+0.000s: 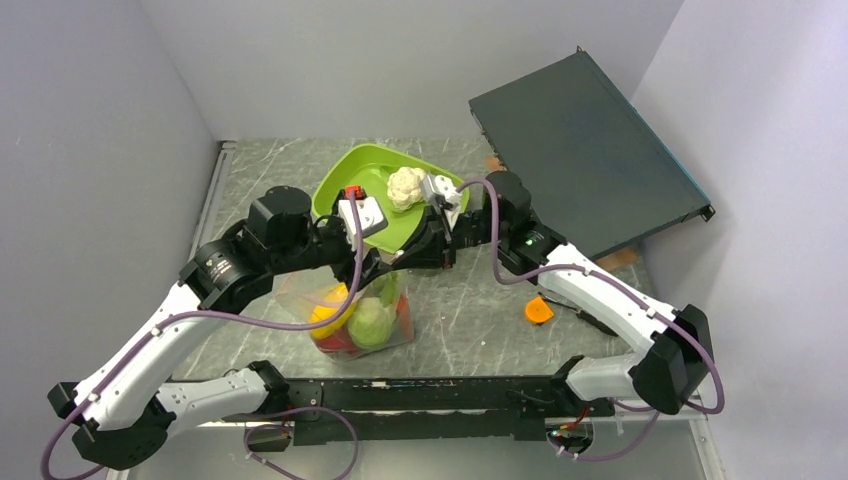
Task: Place the food in the zip-top bag and seal the zipper
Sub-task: Zip the zipper food storage bag at the center of the board.
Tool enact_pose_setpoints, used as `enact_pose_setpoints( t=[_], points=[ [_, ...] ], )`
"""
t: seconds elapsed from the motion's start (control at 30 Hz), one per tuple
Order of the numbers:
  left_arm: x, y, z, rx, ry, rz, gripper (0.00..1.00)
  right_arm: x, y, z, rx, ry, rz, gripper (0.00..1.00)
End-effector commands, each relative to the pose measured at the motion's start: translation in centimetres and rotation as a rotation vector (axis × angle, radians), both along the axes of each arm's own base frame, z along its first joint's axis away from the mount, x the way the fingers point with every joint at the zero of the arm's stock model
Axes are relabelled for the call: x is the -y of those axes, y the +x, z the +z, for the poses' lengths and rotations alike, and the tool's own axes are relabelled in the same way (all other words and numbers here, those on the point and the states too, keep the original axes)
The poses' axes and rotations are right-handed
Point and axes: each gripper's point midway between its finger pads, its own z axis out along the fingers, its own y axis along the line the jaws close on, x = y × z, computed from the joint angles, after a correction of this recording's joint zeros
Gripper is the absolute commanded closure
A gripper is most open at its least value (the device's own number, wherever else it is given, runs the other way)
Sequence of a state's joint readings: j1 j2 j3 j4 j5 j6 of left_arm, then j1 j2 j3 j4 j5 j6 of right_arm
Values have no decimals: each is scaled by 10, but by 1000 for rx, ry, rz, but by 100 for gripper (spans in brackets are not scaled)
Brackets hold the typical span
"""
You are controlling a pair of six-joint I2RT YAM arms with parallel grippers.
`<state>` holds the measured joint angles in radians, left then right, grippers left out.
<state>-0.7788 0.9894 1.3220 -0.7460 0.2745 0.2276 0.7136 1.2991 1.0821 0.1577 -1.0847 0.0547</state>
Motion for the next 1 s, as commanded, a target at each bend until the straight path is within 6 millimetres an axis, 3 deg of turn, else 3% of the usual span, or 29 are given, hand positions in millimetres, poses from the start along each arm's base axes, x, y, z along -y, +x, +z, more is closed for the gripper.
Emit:
enact_pose_setpoints(
  t=[0.0, 0.43, 0.5, 0.6, 0.83, 0.97],
  points=[
    [13, -16, 16, -11, -40, -114, 28, 9, -17, 39, 193, 94, 85, 100],
    [17, -33, 10, -108, -25, -184, 99, 10, -10, 48, 216, 123, 5, 97],
    [16, -34, 12, -97, -36, -181, 100, 11, -5, 46, 190, 124, -46, 72],
    [13, -36, 18, -69, -67, -179, 100, 13, 0, 32, 128, 123, -97, 55],
    [7, -40, 22, -34, -98, -169, 100, 15, -11, 27, 32, 170, -27, 53],
    [7, -42, 24, -30, -109, -171, 100, 12, -8, 25, 9, 171, -21, 61]
  ],
)
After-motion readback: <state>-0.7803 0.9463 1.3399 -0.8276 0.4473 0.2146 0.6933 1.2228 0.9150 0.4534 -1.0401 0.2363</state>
